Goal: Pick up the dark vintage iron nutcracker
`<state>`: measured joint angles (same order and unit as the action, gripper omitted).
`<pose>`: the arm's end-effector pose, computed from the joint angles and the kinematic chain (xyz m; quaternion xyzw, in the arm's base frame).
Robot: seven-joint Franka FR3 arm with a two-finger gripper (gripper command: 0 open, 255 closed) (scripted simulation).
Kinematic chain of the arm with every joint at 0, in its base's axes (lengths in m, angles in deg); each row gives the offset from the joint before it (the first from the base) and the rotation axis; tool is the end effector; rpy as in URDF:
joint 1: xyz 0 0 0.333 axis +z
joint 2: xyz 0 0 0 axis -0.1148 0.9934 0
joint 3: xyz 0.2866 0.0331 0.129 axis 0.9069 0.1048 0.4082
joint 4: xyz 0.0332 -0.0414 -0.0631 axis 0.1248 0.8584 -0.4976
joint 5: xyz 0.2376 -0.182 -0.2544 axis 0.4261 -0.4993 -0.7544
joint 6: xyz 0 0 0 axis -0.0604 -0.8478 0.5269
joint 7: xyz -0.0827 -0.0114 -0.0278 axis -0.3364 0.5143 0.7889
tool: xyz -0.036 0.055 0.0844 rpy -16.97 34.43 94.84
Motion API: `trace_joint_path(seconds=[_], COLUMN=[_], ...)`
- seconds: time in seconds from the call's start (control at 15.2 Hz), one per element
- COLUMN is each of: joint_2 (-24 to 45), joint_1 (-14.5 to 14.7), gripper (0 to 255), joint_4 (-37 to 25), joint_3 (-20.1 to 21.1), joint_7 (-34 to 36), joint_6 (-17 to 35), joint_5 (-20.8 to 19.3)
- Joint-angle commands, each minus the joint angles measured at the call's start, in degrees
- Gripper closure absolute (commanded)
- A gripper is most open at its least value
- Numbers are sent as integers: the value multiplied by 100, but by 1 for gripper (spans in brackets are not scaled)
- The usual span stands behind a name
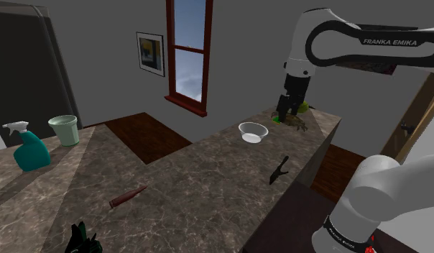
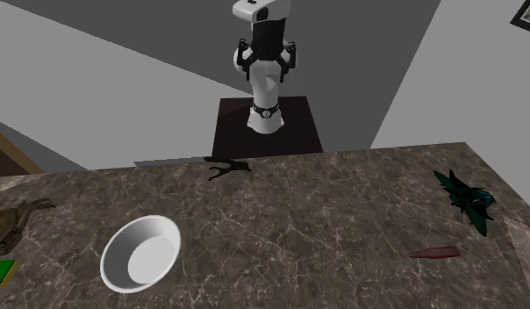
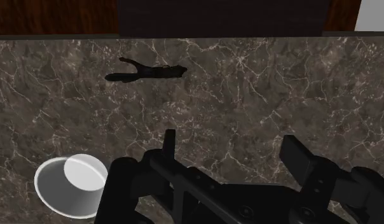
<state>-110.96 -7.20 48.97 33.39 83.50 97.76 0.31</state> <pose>0.3093 -0.0077 0.5738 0.9993 -0.0141 -0.0018 0.0353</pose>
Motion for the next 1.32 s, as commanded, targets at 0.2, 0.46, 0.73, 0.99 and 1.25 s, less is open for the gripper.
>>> trace_joint_path(seconds=[0.2,0.46,0.73,0.99,1.25], joint_2=[109,348,715,1238,1944], joint_1=[90,180,218,191,76], gripper=[0,0,0,0,0], joint_4=[483,1072,1585,2005,2305], joint_3=[-66,-167,-272,-375,-457], joint_7=[-386,-868,-1307,-1678,-1939], joint_6=[445,1089,1806,2605,3480], joint_5=[-215,-538,-911,-1362,-1935])
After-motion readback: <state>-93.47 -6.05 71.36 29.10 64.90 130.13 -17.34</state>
